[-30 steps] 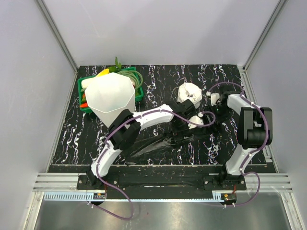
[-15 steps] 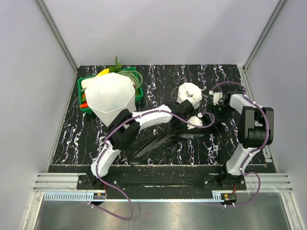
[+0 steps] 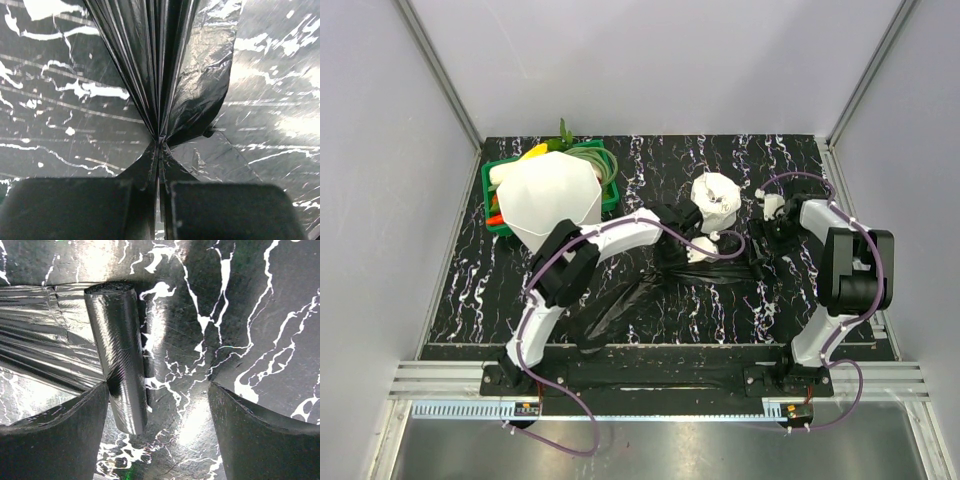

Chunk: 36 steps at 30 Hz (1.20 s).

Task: Put the trash bags into the trash bin
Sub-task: Unfold the trash bag at the center of the board.

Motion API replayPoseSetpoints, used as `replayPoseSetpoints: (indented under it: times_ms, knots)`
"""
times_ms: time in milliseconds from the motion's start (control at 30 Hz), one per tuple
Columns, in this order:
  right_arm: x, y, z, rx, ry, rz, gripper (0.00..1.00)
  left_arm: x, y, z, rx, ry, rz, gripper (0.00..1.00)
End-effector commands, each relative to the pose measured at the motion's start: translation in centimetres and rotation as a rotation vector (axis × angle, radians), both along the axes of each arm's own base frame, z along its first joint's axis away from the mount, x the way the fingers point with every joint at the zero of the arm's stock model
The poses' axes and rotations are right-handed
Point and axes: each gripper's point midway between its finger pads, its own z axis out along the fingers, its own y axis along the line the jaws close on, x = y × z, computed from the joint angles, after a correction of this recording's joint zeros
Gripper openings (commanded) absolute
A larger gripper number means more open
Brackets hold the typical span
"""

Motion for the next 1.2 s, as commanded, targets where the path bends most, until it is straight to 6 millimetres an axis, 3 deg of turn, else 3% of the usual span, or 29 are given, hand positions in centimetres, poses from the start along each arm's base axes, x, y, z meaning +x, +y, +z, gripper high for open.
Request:
replayPoseSetpoints:
  times_ms: [0, 100, 233, 433, 567, 667, 767, 933, 1067, 1167]
  knots:
    - [-0.8, -1.0, 0.1, -0.042, 0.002, -0.004, 0.84, -0.9, 8.6, -0.5, 0.3, 0.05, -0.039, 0.0]
    - [-1.2, -1.2, 0.0, -0.054, 0.006, -0.001, 0.84, -0.1, 9.8, -0.3, 0.331, 0.041, -0.043, 0.0]
    - [-1.4, -0.8, -0.2, -0.033, 0.015, 0.004, 0.84, 1.2, 10.0, 0.5, 0.318, 0.031, -0.029, 0.0]
    - [-1.3, -0.1, -0.7, 0.006, 0.03, -0.006, 0.83, 1.7, 5.6, 3.0, 0.119, 0.072, -0.003, 0.0]
    - [-1.2, 0.3, -0.5, 0.026, 0.025, -0.007, 0.83, 1.7, 3.4, 3.4, 0.034, 0.089, 0.012, 0.27]
    - [-1.1, 0.7, -0.1, 0.042, 0.014, -0.009, 0.83, 1.9, 3.0, 2.9, 0.037, 0.078, 0.01, 0.43]
    - [-1.0, 1.1, 0.6, 0.061, -0.001, -0.001, 0.83, 1.5, 3.2, 2.2, 0.054, 0.089, 0.008, 0.71]
    - [-0.4, 2.3, 2.4, 0.123, -0.044, 0.022, 0.83, 1.1, 2.7, 2.7, 0.015, 0.106, 0.015, 0.84]
    - [0.0, 3.7, 3.5, 0.174, -0.064, 0.049, 0.83, 1.1, 0.9, 3.8, -0.071, 0.109, 0.024, 0.95]
    - [0.3, 4.5, 3.3, 0.17, -0.058, 0.066, 0.83, 1.4, -0.5, 3.4, -0.084, 0.061, 0.014, 0.98]
